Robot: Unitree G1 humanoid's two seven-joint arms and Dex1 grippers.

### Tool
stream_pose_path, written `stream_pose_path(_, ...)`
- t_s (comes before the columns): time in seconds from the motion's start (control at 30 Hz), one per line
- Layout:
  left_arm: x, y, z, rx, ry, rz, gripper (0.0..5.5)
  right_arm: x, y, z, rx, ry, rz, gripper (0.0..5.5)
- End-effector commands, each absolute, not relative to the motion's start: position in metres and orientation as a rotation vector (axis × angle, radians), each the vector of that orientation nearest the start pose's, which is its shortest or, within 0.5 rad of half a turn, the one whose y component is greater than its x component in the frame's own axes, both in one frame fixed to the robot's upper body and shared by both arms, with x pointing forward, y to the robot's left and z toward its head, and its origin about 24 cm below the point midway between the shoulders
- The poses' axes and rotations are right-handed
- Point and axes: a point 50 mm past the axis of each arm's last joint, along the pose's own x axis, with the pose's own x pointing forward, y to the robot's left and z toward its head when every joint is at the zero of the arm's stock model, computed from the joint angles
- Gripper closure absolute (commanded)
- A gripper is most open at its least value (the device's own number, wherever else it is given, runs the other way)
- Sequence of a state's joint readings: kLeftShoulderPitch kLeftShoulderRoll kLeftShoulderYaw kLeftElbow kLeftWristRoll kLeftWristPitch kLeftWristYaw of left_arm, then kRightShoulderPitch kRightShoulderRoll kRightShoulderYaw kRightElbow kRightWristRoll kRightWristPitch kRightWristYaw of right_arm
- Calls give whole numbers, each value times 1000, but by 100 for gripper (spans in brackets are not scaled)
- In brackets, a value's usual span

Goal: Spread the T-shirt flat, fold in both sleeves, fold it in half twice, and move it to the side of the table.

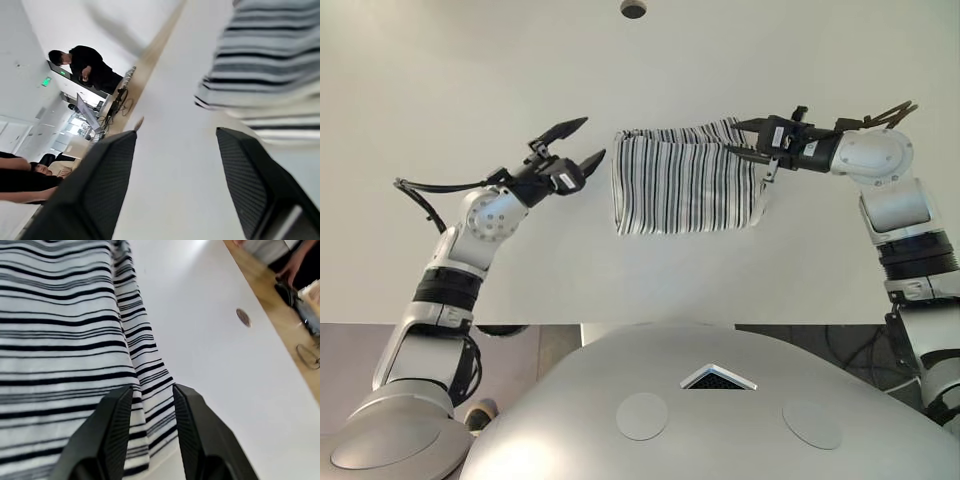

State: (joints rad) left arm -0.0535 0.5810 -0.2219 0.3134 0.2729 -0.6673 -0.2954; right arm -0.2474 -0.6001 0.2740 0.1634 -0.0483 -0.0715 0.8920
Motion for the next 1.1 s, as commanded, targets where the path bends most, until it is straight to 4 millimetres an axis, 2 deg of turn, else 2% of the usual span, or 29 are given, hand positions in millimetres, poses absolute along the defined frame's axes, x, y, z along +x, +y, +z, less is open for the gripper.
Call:
stream_pose_path(0.03, 247, 198, 57, 758, -306, -562, 256, 270, -161, 63, -609, 159, 1103, 400)
stream_pose_path(0.13, 247, 194, 72, 712, -405, -487, 256, 267, -140, 65, -527, 94, 1182, 400)
stream_pose_path(0.3, 240, 183, 73, 702, -454, -493, 256, 259, -115, 69, -382, 6, 1277, 400)
stream_pose_path(0.43, 235, 176, 76, 700, -490, -503, 256, 250, -105, 45, -435, 103, 1410, 400)
stream_pose_path(0.57, 231, 172, 81, 690, -515, -508, 256, 261, -116, 8, -523, 320, 1406, 400)
stream_pose_path(0.67, 229, 171, 83, 684, -523, -504, 256, 273, -149, -22, -561, 550, 1309, 400)
stream_pose_path(0.73, 227, 171, 84, 681, -526, -497, 256, 281, -174, -29, -553, 641, 1184, 400)
stream_pose_path(0.87, 221, 170, 83, 671, -527, -467, 256, 290, -245, -28, -411, 707, 713, 400)
stream_pose_path(1.0, 215, 171, 82, 674, -517, -444, 256, 274, -319, -24, -313, 712, 127, 400)
stream_pose_path(1.07, 214, 171, 83, 671, -522, -432, 256, 272, -337, -18, -271, 676, -62, 400)
stream_pose_path(1.1, 213, 170, 84, 668, -524, -425, 256, 272, -339, -16, -259, 663, -104, 400)
